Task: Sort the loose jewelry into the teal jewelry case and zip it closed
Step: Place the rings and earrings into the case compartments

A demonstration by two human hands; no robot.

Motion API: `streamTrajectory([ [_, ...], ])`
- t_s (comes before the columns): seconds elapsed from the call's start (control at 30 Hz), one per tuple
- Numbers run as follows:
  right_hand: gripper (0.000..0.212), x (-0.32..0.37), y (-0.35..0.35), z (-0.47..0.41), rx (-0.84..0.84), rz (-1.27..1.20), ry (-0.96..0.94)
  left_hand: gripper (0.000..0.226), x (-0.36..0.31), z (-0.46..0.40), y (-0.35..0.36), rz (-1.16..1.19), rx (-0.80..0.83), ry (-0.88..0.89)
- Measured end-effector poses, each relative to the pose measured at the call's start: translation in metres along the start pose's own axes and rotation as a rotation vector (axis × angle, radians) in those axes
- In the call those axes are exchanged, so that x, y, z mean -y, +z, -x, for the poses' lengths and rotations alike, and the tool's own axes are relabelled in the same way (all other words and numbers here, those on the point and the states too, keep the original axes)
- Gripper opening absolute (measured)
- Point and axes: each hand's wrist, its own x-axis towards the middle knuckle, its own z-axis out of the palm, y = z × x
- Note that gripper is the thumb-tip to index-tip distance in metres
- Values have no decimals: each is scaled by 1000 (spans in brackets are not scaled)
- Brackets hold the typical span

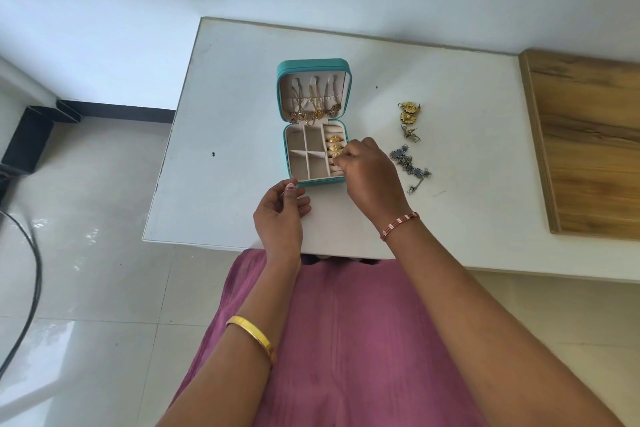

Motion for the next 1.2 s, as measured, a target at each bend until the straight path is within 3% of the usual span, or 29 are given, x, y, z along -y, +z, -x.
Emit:
streamTrajectory([
  [0.13,30,-4,5,11,-72,-10,112,15,-1,0,0,-5,3,4],
  [0.63,26,-3,6,23,-50,-158,200,15,-2,3,2,-40,9,-15],
  [0.8,24,-2,0,39,-194,-330,383,14,-7,15,6,-15,52,-25],
  [0.97,21,-23,-6,63,-329,-503,716,16,-6,42,24,-19,179,-49],
  [1.1,19,-46,-9,78,-285,-500,924,16,1,58,48,-64,306,-98],
  [1.2,24,-56,-10,79,-186,-462,842,16,3,62,63,-113,335,-140],
])
